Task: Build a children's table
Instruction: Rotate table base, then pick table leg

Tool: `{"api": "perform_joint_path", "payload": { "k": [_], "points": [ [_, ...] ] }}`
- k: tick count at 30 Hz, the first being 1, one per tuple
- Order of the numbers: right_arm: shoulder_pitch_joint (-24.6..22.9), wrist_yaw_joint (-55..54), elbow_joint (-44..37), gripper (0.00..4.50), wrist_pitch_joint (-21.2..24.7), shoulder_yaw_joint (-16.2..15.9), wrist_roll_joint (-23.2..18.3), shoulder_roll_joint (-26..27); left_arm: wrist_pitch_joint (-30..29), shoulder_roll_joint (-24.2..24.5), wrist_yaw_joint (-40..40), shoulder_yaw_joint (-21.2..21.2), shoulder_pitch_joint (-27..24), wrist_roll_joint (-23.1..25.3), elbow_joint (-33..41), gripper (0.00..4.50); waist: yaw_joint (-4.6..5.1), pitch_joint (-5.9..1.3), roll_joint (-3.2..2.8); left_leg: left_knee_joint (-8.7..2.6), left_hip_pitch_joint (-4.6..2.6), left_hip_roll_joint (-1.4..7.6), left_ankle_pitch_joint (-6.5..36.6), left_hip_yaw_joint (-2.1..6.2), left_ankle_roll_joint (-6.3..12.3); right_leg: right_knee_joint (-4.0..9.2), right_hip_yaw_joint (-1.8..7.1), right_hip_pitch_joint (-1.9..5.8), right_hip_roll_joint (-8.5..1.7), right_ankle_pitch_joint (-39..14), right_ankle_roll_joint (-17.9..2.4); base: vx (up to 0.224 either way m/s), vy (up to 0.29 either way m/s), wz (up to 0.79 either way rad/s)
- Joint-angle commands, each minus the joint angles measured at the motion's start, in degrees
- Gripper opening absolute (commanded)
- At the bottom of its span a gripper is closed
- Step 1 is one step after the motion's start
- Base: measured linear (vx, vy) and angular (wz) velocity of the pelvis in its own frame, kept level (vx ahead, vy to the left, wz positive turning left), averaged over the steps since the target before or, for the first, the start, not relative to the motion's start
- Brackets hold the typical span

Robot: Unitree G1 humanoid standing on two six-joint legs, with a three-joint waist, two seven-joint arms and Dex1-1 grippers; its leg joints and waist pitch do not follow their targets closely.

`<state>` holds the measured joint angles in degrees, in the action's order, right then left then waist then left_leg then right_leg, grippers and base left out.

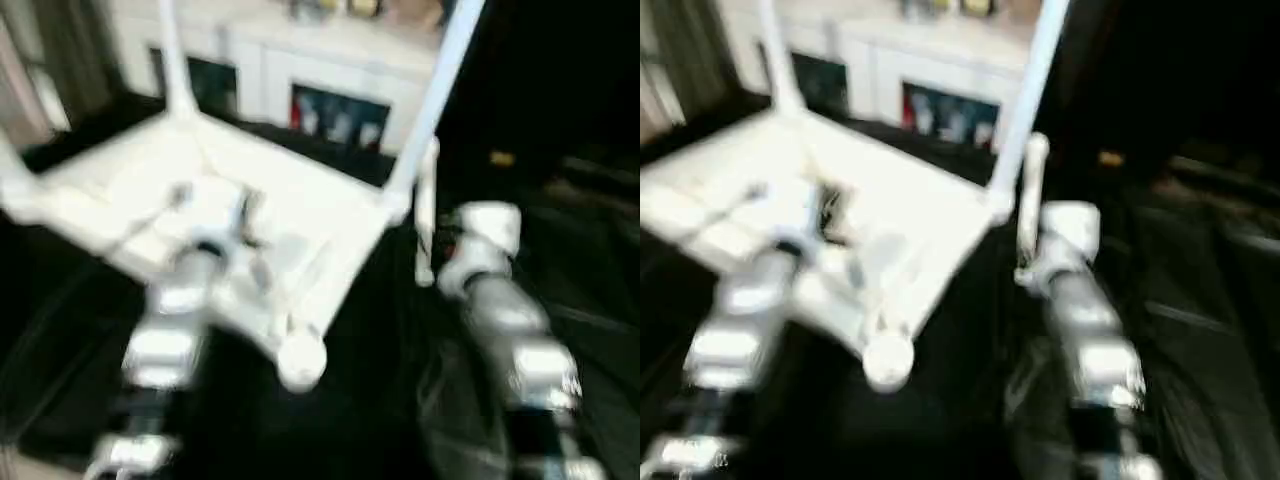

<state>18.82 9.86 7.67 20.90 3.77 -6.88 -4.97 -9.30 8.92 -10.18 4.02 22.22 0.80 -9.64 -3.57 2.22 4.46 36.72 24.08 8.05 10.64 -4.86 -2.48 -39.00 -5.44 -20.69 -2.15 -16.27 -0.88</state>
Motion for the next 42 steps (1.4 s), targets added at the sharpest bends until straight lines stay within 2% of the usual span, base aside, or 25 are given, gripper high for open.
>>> {"api": "perform_joint_path", "payload": {
  "k": [1, 2, 3, 4, 5, 6, 7, 9, 11, 13, 14, 15, 16, 17, 19, 20, 22, 23, 24, 28, 31, 32, 33, 38, 42],
  "points": [
    [0.32, 0.33, -0.55, 3.81, 2.12, 0.90, -1.27, -0.67, -0.55, -0.25, -0.16, -0.84, -0.52, -0.08, 0.53, 1.09, -0.03, -3.80, -1.47, -4.15, -2.88, 6.63, -13.21, 1.95, 9.25, 3.68, 3.65, 2.94, -7.70, 21.67, -6.92, 0.000, 0.000, 0.00],
    [0.53, 0.46, -0.56, 3.81, 2.76, 1.01, -1.90, -0.63, -0.66, -0.20, -0.21, -0.81, -0.62, 0.04, 0.57, 1.09, -0.34, -3.50, -1.29, -4.52, -2.45, 6.14, -8.84, 1.18, 8.35, 4.23, 3.82, 3.21, -8.00, 19.99, -8.60, -0.056, 0.048, 0.01],
    [0.85, 1.53, -0.47, 3.81, 3.38, 1.10, -2.87, -0.64, -0.72, 0.02, -0.33, -0.93, -0.76, -0.05, 0.73, 1.09, -0.78, -3.11, -1.39, -5.25, -2.58, 5.97, -0.53, 0.28, 5.71, 4.98, 3.82, 3.16, -8.09, 15.09, -11.34, -0.056, 0.048, 0.01],
    [1.34, 1.79, -0.07, 3.81, 3.66, 1.51, -3.39, -0.56, -0.72, 0.39, -0.59, -1.14, -0.95, -0.07, 0.91, 1.09, -0.82, -2.85, -1.71, -5.99, -2.70, 6.10, 5.50, -0.23, 3.40, 5.51, 3.71, 3.37, -8.05, 10.32, -12.24, -0.066, 0.039, 0.03],
    [2.13, 1.31, 1.20, 4.07, 3.27, 1.91, -3.11, -0.57, -0.86, 0.57, -0.68, -1.06, -1.06, -0.23, 0.92, 1.14, -0.85, -2.66, -1.75, -6.31, -3.00, 6.20, 8.57, -0.58, 2.38, 5.88, 3.65, 3.04, -7.83, 7.28, -12.23, -0.072, 0.036, -0.01],
    [3.33, 0.49, 3.15, 4.07, 2.96, 2.27, -2.39, -0.69, -1.23, 0.95, -1.06, -1.10, -1.19, -0.39, 0.95, 1.14, -0.62, -1.98, -1.85, -7.24, -3.35, 6.44, 15.34, -0.88, -0.45, 6.37, 3.62, 2.54, -7.50, -0.81, -11.88, -0.072, 0.036, -0.01],
    [4.04, -0.02, 4.33, 4.16, 2.85, 2.42, -1.89, -0.80, -1.50, 1.20, -1.35, -1.16, -1.25, -0.47, 0.98, 1.14, -0.47, -1.56, -1.77, -7.56, -3.69, 6.18, 22.05, -1.21, -3.68, 7.31, 3.57, 2.21, -7.67, -11.14, -10.50, -0.080, 0.043, -0.07],
    [6.70, -1.62, 8.83, 4.37, 4.01, 2.17, 0.29, -1.54, -2.10, 2.18, -3.02, -1.63, -1.46, -0.72, 1.12, 1.14, -0.30, -1.56, -1.80, -7.68, -3.84, 5.92, 25.63, -1.20, -6.27, 8.33, 3.80, 1.87, -8.17, -19.24, -8.06, -0.082, 0.043, -0.13],
    [10.19, -2.94, 14.47, 4.37, 4.79, 2.56, 1.07, -1.94, -3.03, 3.61, -5.38, -2.30, -1.76, -0.86, 1.44, 1.14, -0.76, -1.65, -2.26, -7.66, -4.16, 5.92, 25.98, -1.15, -7.11, 8.59, 4.05, 1.21, -8.41, -19.69, -6.88, -0.067, 0.023, -0.11],
    [14.97, -4.65, 22.81, 4.46, 3.57, 3.58, 1.13, -2.51, -4.05, 5.00, -6.97, -1.93, -2.05, -1.19, 1.64, 1.14, -0.70, -1.75, -2.17, -7.78, -3.72, 5.70, 25.93, -1.08, -7.48, 8.43, 4.01, 1.26, -8.48, -19.20, -6.61, -0.030, 0.009, -0.05],
    [17.37, -5.77, 27.11, 4.46, 2.39, 4.24, 0.95, -2.84, -4.55, 5.63, -7.62, -1.54, -2.16, -1.42, 1.72, 1.14, -0.82, -1.90, -2.18, -7.65, -3.82, 5.73, 25.43, -1.14, -7.53, 8.28, 4.01, 1.09, -8.65, -18.35, -6.97, 0.000, 0.000, 0.00],
    [17.37, -5.77, 27.11, 4.46, 2.39, 4.24, 0.95, -2.84, -4.55, 5.63, -7.62, -1.54, -2.16, -1.42, 1.72, 1.14, -0.67, -1.87, -2.11, -7.67, -3.53, 5.58, 23.97, -1.25, -7.15, 8.11, 3.94, 1.24, -8.43, -16.80, -7.32, 0.000, 0.000, 0.00],
    [19.64, -6.66, 31.57, 4.46, 1.42, 4.77, 0.86, -3.27, -4.97, 6.48, -8.59, -1.27, -2.34, -1.70, 1.84, 1.14, -1.18, -1.95, -2.24, -7.59, -3.76, 5.74, 22.88, -1.57, -6.80, 8.12, 4.06, 0.95, -8.45, -14.95, -7.38, 0.000, 0.000, 0.00],
    [20.93, -7.20, 34.13, 4.46, 0.97, 4.98, 0.62, -3.59, -5.24, 7.01, -9.24, -1.14, -2.46, -1.85, 1.94, 1.14, -1.10, -1.94, -2.21, -7.52, -3.83, 5.69, 22.41, -1.67, -6.61, 7.95, 4.13, 0.79, -8.31, -14.05, -7.70, 0.000, 0.000, 0.00],
    [23.05, -8.00, 38.40, 4.50, 0.00, 5.30, 0.45, -4.24, -6.91, 8.11, -10.56, -0.84, -2.70, -2.79, 2.77, 1.47, -1.52, -2.18, -2.11, -7.39, -3.69, 5.68, 20.65, -1.87, -5.95, 7.59, 4.10, 0.96, -8.48, -12.55, -8.56, 0.000, 0.000, 0.00],
    [26.09, -8.17, 44.51, 4.50, -1.79, 5.92, 0.19, -5.02, -9.48, 9.72, -12.53, -0.46, -3.12, -4.20, 4.46, 1.51, -1.84, -2.30, -1.86, -7.36, -3.38, 5.56, 17.94, -2.20, -5.06, 7.53, 4.15, 1.24, -8.33, -9.79, -8.92, 0.000, 0.000, 0.00],
    [28.92, -7.60, 49.87, 4.50, -3.45, 6.81, 0.08, -5.48, -11.49, 11.26, -13.87, -0.26, -3.48, -4.95, 6.11, 1.61, -2.08, -2.78, -1.80, -6.99, -2.61, 5.38, 12.48, -2.53, -3.70, 6.65, 4.03, 1.85, -8.31, -3.89, -10.21, 0.000, 0.000, 0.00],
    [30.46, -7.19, 52.71, 4.50, -4.41, 7.33, 0.07, -5.61, -12.40, 11.91, -14.34, -0.13, -3.66, -5.19, 7.08, 1.75, -2.31, -3.04, -2.06, -6.60, -2.68, 5.39, 8.13, -2.90, -2.46, 5.99, 3.93, 1.71, -7.90, 2.32, -10.80, 0.000, 0.000, 0.00],
    [31.47, -6.84, 54.42, 4.50, -4.83, 7.60, 0.02, -5.69, -13.34, 12.35, -14.67, 0.08, -3.89, -5.53, 8.20, 1.92, -2.43, -3.15, -2.28, -6.43, -2.69, 5.48, 6.25, -3.11, -1.69, 5.48, 3.78, 1.61, -7.71, 6.48, -11.80, 0.000, 0.000, 0.00],
    [33.96, -8.18, 59.02, 4.50, -5.74, 7.82, 0.62, -6.14, -17.15, 14.05, -16.41, 0.26, -5.21, -6.56, 12.42, 2.14, -3.21, -3.46, -2.32, -5.86, -2.75, 5.47, 1.71, -3.58, 0.85, 4.71, 3.59, 1.62, -7.18, 14.53, -13.18, 0.000, 0.000, 0.00],
    [35.36, -7.46, 62.52, 4.50, -5.62, 7.41, 1.07, -6.24, -20.64, 16.34, -19.62, -0.63, -6.92, -8.68, 16.96, 2.46, -3.36, -3.17, -2.40, -6.08, -2.89, 5.72, 4.95, -3.69, 0.22, 4.97, 3.58, 1.42, -7.36, 10.20, -13.50, 0.000, 0.000, 0.00],
    [35.57, -6.74, 63.20, 4.50, -5.35, 7.36, 0.98, -6.16, -21.55, 17.05, -20.65, -0.82, -7.46, -9.45, 18.33, 2.46, -3.35, -3.05, -2.00, -6.19, -2.94, 5.74, 5.90, -3.78, 0.05, 5.13, 3.59, 1.39, -7.34, 8.69, -13.47, 0.000, 0.000, 0.00],
    [35.81, -6.02, 64.09, 4.50, -5.07, 7.25, 1.19, -6.13, -22.45, 17.90, -22.10, -1.03, -7.85, -10.49, 19.76, 2.57, -3.46, -2.82, -2.29, -6.38, -2.96, 5.75, 7.56, -3.78, -0.62, 5.40, 3.65, 1.24, -7.30, 5.95, -13.07, 0.000, 0.000, 0.00],
    [36.15, -5.54, 65.74, 4.50, -4.45, 7.48, 1.50, -6.20, -23.63, 19.57, -25.38, -1.16, -8.36, -12.91, 22.40, 3.03, -3.88, -2.51, -2.38, -6.90, -3.37, 5.95, 13.13, -3.78, -3.55, 5.94, 3.86, 0.78, -7.42, -1.99, -11.44, 0.000, 0.000, 0.00],
    [36.17, -5.62, 67.61, 4.11, -3.94, 7.75, 1.67, -6.26, -26.95, 21.82, -28.70, -1.25, -9.48, -15.87, 26.14, 3.27, -4.02, -2.40, -2.61, -7.13, -3.36, 5.90, 16.16, -3.65, -5.18, 6.21, 3.95, 0.46, -7.49, -5.69, -10.23, 0.000, 0.000, 0.00]
  ]
}}
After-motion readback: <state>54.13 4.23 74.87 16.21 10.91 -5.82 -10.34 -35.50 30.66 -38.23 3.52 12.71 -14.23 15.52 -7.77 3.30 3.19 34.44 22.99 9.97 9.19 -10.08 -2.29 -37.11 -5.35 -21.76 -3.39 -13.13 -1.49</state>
